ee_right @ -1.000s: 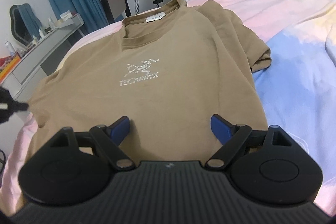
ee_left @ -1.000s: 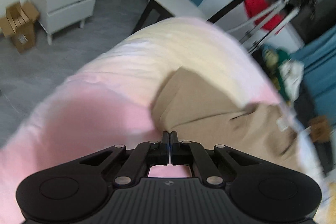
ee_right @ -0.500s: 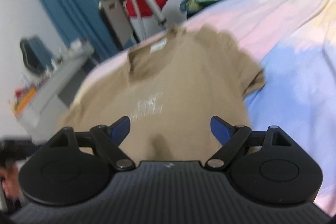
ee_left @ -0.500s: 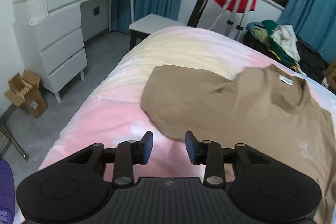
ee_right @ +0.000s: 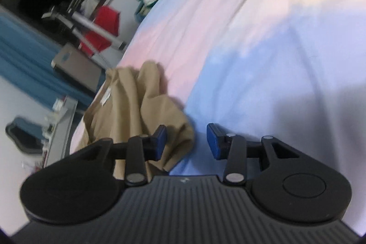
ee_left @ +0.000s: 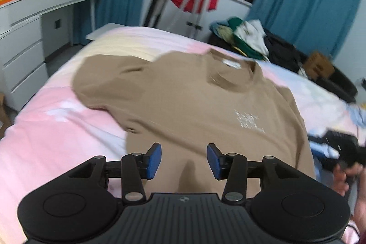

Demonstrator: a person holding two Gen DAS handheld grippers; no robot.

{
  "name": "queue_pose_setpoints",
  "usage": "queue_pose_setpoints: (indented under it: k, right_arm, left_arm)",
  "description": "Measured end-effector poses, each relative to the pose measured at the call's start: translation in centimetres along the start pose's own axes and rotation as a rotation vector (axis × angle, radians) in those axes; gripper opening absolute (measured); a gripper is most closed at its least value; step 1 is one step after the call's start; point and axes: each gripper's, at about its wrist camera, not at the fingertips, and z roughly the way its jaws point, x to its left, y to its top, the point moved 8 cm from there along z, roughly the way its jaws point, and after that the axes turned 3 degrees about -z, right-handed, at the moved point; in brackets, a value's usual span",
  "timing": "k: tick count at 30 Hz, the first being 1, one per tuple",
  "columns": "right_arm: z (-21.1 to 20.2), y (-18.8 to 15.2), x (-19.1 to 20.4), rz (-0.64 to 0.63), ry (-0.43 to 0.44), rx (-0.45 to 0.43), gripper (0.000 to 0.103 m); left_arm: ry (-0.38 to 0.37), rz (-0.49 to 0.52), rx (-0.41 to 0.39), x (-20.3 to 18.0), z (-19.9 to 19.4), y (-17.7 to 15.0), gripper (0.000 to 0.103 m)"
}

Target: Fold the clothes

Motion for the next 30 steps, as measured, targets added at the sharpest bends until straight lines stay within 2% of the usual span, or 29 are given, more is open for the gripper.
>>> queue_pose_setpoints:
  k: [1, 2, 4, 5, 8, 10, 14, 17, 18, 22, 23, 24, 26, 30]
  right_arm:
    - [0.5, 0.0, 0.6, -0.031, 0.007, 0.005, 0.037]
    - [0.9, 0.0, 1.2, -0.063, 0.013, 0.011, 0.023]
    - [1.3, -0.1, 2.4, -0.133, -0.007, 0.011, 0.011]
    - [1.1, 0.1, 2.9, -0.16, -0.019, -0.012, 0.009]
    - [-0.1, 2.0, 3.3, -0.176, -0.048, -0.093, 0.009]
    - [-1.5, 3.2, 3.4, -0.246, -0.112, -0.165, 0.008]
    - [-5.0, 5.5, 5.0, -0.418, -0.235, -0.377, 0.008]
    - [-6.4, 6.1, 5.1, -0.5, -0.305, -0.486, 0.008]
    - [-6.5, 6.2, 4.8, -0.498, -0.305, -0.496, 0.009]
    - [-6.9, 6.4, 2.9, -0.351, -0.205, -0.445, 0.01]
    - [-6.3, 6.0, 3.3, -0.374, -0.175, -0.401, 0.01]
    - [-5.7, 5.5, 3.8, -0.398, -0.145, -0.356, 0.009]
    - [-4.5, 3.3, 5.8, -0.534, -0.08, -0.287, 0.009]
    - [-1.2, -3.6, 9.7, -0.789, 0.022, -0.084, 0.009]
  left_arm:
    - [0.001, 0.013, 0.001, -0.3, 0.2, -0.2, 0.047]
    - [0.0, 0.02, 0.003, -0.4, 0.4, -0.3, 0.047]
    - [-0.003, 0.029, 0.007, -0.5, 0.7, -0.5, 0.047]
    - [-0.006, 0.025, 0.009, -0.4, 0.8, -0.6, 0.047]
    - [-0.002, 0.014, 0.009, 0.2, 1.2, -0.3, 0.046]
    - [0.003, 0.006, 0.014, 0.5, 1.3, -0.2, 0.046]
    - [0.009, -0.009, 0.044, 0.9, 2.0, -0.4, 0.044]
    - [0.004, -0.024, 0.068, 1.1, 2.5, -0.7, 0.044]
    - [0.002, -0.028, 0.074, 1.2, 2.6, -0.8, 0.044]
    - [-0.002, -0.018, 0.081, 1.2, 2.7, -1.0, 0.044]
    - [-0.002, -0.015, 0.081, 1.2, 2.7, -1.1, 0.044]
    - [-0.003, -0.013, 0.082, 1.1, 2.7, -1.1, 0.044]
    - [-0.004, -0.014, 0.082, 1.1, 2.7, -1.1, 0.044]
    - [-0.006, -0.027, 0.085, 1.3, 2.6, -1.1, 0.044]
